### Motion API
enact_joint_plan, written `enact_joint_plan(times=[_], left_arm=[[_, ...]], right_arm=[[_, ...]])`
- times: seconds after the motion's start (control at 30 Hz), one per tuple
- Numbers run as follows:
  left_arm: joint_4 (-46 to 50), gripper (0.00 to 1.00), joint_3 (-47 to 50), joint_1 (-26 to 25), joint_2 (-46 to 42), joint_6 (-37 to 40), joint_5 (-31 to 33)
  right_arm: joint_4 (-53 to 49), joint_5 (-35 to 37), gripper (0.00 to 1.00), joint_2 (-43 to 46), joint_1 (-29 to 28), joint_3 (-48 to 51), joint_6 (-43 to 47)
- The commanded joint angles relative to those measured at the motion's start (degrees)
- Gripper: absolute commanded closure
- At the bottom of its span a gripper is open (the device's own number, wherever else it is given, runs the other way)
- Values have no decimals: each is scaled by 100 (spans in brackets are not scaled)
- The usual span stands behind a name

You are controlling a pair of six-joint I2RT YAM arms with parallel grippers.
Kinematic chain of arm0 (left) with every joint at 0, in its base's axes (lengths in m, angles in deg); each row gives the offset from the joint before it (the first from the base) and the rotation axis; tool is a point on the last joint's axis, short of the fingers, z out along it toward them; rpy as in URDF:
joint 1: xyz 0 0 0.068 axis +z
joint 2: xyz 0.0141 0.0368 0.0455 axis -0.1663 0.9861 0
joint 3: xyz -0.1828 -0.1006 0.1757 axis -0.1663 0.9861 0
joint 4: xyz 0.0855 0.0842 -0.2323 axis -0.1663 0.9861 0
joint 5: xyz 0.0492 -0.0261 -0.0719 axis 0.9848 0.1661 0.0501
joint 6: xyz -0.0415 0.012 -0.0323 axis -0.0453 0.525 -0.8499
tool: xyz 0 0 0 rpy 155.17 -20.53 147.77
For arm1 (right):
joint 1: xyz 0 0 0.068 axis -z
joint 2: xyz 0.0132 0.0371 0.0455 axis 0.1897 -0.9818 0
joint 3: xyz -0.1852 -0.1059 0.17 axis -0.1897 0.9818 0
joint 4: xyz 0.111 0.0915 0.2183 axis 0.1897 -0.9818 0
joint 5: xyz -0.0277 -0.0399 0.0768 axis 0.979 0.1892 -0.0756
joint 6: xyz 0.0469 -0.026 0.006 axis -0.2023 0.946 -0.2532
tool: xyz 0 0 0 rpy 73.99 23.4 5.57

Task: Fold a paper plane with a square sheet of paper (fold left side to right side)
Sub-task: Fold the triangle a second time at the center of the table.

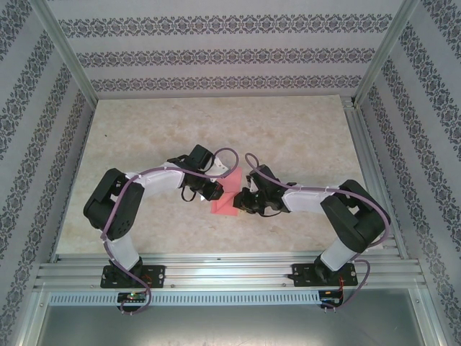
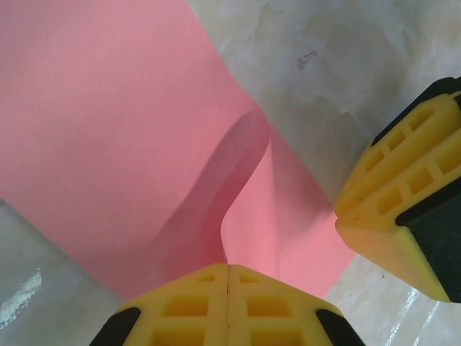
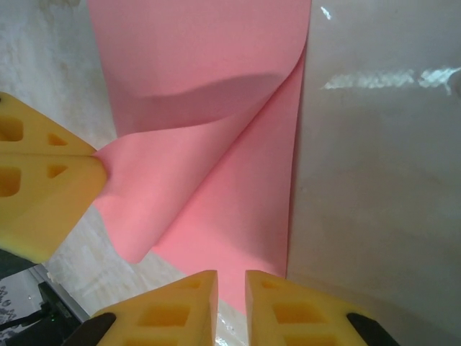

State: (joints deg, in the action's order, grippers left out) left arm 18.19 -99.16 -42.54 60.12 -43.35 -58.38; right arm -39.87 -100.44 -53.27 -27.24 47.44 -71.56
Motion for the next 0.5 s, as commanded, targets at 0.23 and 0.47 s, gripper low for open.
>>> enact_joint_plan(times=[0.23,0.47], left_arm=[[-225,98,-141,133,167,9,33],[-256,98,-175,177,222,14,122]], right_arm=[[-244,190,84,-355,-160,-151,27],[-646,339,84,-419,-192,-243,162]])
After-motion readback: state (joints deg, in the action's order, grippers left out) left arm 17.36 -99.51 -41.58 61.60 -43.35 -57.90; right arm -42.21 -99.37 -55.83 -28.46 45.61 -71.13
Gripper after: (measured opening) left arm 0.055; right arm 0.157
